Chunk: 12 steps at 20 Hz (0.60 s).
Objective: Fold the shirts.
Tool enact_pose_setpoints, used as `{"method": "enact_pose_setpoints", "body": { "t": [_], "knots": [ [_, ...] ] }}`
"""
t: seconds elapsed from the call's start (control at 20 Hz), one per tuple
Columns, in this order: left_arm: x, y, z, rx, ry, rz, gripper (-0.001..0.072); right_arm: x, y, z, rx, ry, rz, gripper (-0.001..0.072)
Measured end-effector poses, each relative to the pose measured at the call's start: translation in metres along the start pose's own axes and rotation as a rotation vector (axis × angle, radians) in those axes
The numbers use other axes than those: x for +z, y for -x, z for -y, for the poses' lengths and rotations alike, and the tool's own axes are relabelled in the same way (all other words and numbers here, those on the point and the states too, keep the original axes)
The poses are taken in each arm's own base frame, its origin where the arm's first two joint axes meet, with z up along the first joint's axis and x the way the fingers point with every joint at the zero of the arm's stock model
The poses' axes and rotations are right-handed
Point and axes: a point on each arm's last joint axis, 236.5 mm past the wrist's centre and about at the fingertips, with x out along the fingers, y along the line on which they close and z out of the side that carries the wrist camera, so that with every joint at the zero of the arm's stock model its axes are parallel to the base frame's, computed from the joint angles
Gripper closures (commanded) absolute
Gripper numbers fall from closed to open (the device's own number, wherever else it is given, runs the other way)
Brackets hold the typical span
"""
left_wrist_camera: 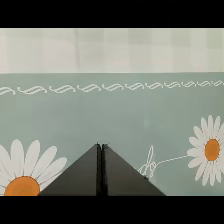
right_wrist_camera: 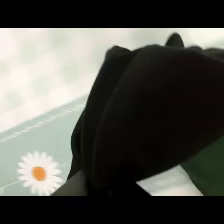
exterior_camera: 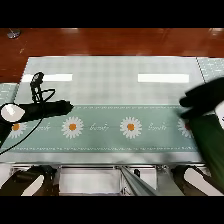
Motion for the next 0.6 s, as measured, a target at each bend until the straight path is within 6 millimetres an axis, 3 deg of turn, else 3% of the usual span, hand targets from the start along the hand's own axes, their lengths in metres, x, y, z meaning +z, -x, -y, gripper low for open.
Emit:
{"method": "enact_pose_setpoints", "body": {
  "t": [0.1, 0.25, 0.3, 0.35, 0.4, 0.5, 0.6],
  "knots": [
    [0.000, 0.000, 0.000, 0.000, 0.000, 0.002, 0.0676, -0.033, -0.003, 0.051, -0.118, -0.105, -0.028, 0.0673],
    [0.004, 0.000, -0.001, 0.002, -0.001, 0.017, 0.0677, -0.099, -0.007, 0.128, -0.344, -0.293, -0.093, 0.0672],
    [0.005, 0.000, -0.001, 0.003, 0.000, 0.021, 0.0676, -0.122, -0.009, 0.145, -0.400, -0.348, -0.121, 0.0539],
    [0.005, 0.000, -0.001, 0.003, -0.001, 0.023, 0.0676, -0.145, -0.015, 0.159, -0.446, -0.402, -0.157, 0.0245],
    [0.006, 0.000, -0.001, 0.003, -0.001, 0.025, 0.0677, -0.165, -0.020, 0.170, -0.488, -0.446, -0.192, 0.0085],
    [0.007, 0.000, -0.001, 0.004, -0.001, 0.030, 0.0676, -0.186, -0.028, 0.186, -0.545, -0.504, -0.228, 0.0084],
    [0.009, 0.000, -0.001, 0.005, -0.002, 0.038, 0.0677, -0.186, -0.033, 0.195, -0.563, -0.524, -0.230, 0.0085]
  ]
}}
